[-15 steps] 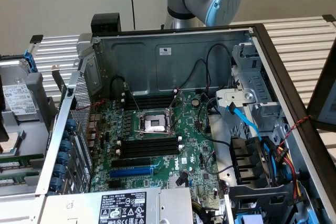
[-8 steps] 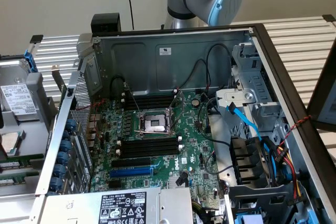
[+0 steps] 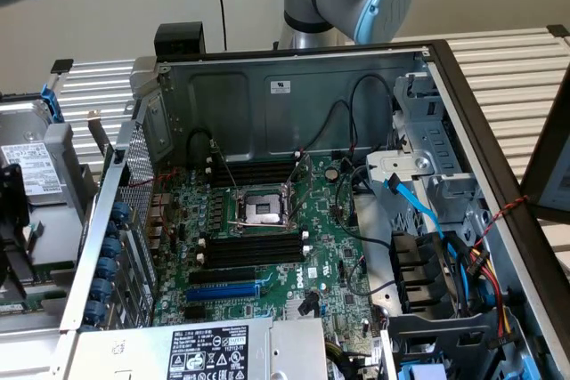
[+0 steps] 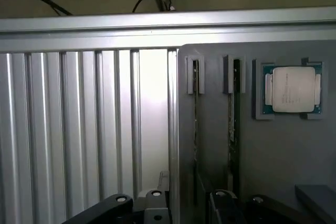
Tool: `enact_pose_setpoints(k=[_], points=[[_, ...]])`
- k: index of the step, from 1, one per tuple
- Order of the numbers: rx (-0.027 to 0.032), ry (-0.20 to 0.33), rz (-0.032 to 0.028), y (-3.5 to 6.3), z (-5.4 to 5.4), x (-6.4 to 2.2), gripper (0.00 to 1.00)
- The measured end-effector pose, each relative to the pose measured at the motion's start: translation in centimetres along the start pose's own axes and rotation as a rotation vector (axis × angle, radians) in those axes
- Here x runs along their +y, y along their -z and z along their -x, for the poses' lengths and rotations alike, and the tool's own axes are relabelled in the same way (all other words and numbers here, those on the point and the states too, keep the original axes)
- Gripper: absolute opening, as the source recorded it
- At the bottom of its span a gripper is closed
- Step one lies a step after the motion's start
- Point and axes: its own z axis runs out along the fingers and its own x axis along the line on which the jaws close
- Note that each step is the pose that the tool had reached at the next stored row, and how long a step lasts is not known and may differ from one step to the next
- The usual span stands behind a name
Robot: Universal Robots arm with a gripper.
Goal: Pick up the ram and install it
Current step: 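Pick up the ram and move it above insertion slot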
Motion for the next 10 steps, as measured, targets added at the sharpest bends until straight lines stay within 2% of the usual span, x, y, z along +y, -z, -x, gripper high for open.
enact_pose_setpoints(k=[10], points=[[0.0000,0.001,-0.0001,-1.78,0.9,0.13,0.35]])
